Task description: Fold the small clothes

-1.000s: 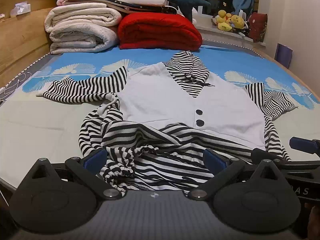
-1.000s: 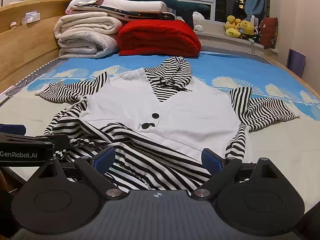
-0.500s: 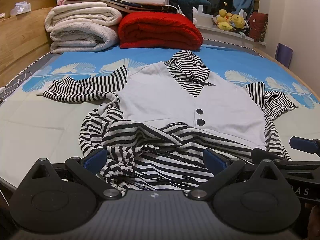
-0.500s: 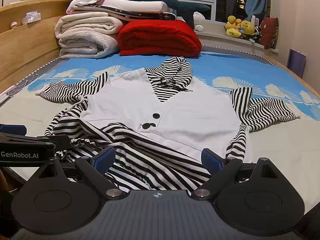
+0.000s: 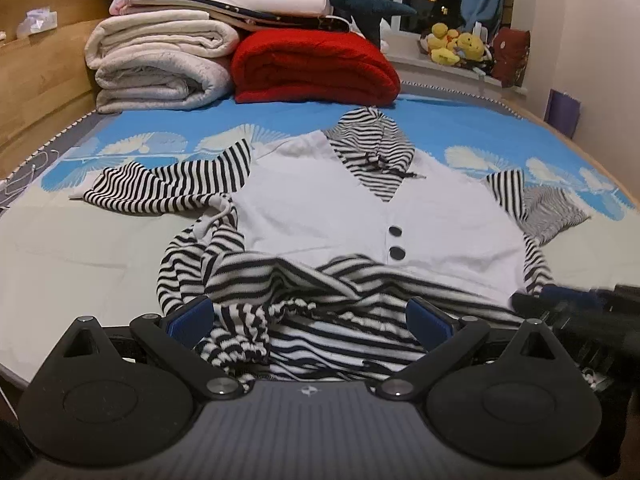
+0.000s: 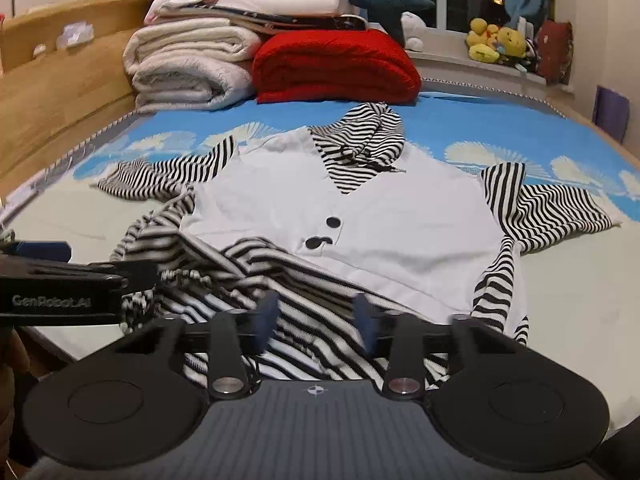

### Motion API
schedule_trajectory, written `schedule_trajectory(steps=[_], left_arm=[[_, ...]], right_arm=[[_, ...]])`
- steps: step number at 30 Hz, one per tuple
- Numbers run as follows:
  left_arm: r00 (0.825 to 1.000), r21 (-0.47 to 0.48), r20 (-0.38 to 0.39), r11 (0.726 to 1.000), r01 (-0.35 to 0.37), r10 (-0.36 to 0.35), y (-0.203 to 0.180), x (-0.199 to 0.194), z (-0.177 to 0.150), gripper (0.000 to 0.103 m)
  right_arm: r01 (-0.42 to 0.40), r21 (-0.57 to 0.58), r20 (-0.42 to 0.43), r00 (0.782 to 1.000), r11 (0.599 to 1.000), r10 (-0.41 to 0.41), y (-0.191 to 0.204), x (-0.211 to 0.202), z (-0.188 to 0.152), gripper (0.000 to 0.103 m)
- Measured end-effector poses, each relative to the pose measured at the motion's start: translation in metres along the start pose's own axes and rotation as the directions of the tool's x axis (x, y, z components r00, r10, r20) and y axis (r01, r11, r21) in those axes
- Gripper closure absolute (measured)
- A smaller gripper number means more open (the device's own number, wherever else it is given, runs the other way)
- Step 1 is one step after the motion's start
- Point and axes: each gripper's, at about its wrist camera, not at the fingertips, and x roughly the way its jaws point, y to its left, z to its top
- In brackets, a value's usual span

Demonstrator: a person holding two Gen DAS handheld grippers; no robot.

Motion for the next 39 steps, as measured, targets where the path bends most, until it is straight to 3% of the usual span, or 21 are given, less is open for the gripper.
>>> schedule_trajectory(steps=[2,5,7,9,11,13,14,16,19,22,27,30,33,35,36,37,39], left_arm=[[0.999,0.023,0.000,0.999,0.035,-0.035,0.009,-0.007,0.014,0.001],[0.992,0.151,0.039,0.983,0.109,-0.116,0.019,-0.016,0.038,0.015],[0.976,0.249,0.101,0.955,0.161,-0.191,0.028,-0.017,0.048,0.045],[0.975,0.330,0.062,0.926,0.183,-0.214,0.040,-0.005,0.058,0.058],[0.975,0.339,0.016,0.919,0.204,-0.222,0.055,0.016,0.062,0.058],[0.982,0.312,-0.035,0.932,0.187,-0.186,0.066,0.043,0.063,0.058],[0.985,0.271,-0.082,0.948,0.166,-0.150,0.070,0.060,0.063,0.058],[0.973,0.223,-0.196,0.960,0.168,-0.124,0.069,0.085,0.061,0.058],[0.965,0.274,-0.238,0.945,0.178,-0.113,0.059,0.103,0.060,0.056],[0.953,0.298,-0.279,0.932,0.207,-0.122,0.047,0.116,0.055,0.053],[0.933,0.353,-0.352,0.912,0.208,-0.077,0.031,0.137,0.041,0.053],[0.917,0.391,-0.398,0.904,0.173,-0.004,0.027,0.148,0.031,0.053],[0.902,0.410,-0.431,0.898,0.159,0.037,0.029,0.154,0.023,0.061],[0.899,0.422,-0.437,0.889,0.178,0.028,0.029,0.150,0.018,0.073],[0.901,0.426,-0.433,0.886,0.182,0.023,0.030,0.148,0.017,0.077],[0.904,0.430,-0.426,0.884,0.184,0.019,0.031,0.145,0.016,0.080],[0.913,0.421,-0.408,0.888,0.188,0.000,0.034,0.138,0.017,0.082]], right_arm=[[0.008,0.040,0.046,0.999,0.999,-0.010,-0.017,-0.012,0.014,0.068],[0.026,0.090,0.167,0.985,0.996,-0.041,-0.057,-0.038,0.047,0.062],[0.056,0.067,0.221,0.973,0.996,-0.069,-0.088,-0.044,0.068,0.058],[0.084,0.047,0.220,0.971,0.995,-0.092,-0.121,-0.038,0.085,0.058],[0.069,0.049,0.146,0.986,0.996,-0.075,-0.153,-0.022,0.096,0.058],[0.046,0.059,0.040,0.998,0.997,-0.048,-0.175,0.001,0.095,0.058],[0.028,0.058,-0.021,0.999,0.998,-0.027,-0.183,0.014,0.089,0.058],[0.015,0.083,-0.133,0.991,0.996,-0.003,-0.193,0.040,0.072,0.056],[0.041,0.156,-0.318,0.948,0.987,0.011,-0.202,0.075,0.052,0.052],[0.075,0.159,-0.425,0.905,0.984,-0.001,-0.203,0.102,0.042,0.039],[0.056,0.134,-0.505,0.863,0.989,0.019,-0.190,0.125,0.031,0.036],[0.053,0.090,-0.554,0.833,0.995,0.005,-0.182,0.136,0.020,0.036],[0.080,0.039,-0.587,0.809,0.996,-0.042,-0.181,0.141,0.010,0.042],[0.064,0.051,-0.572,0.820,0.997,-0.023,-0.183,0.136,0.010,0.072],[0.055,0.064,-0.566,0.824,0.996,-0.009,-0.186,0.133,0.010,0.082],[0.051,0.086,-0.564,0.826,0.995,0.006,-0.190,0.131,0.010,0.090],[0.050,0.135,-0.550,0.834,0.990,0.033,-0.200,0.124,0.010,0.093]])
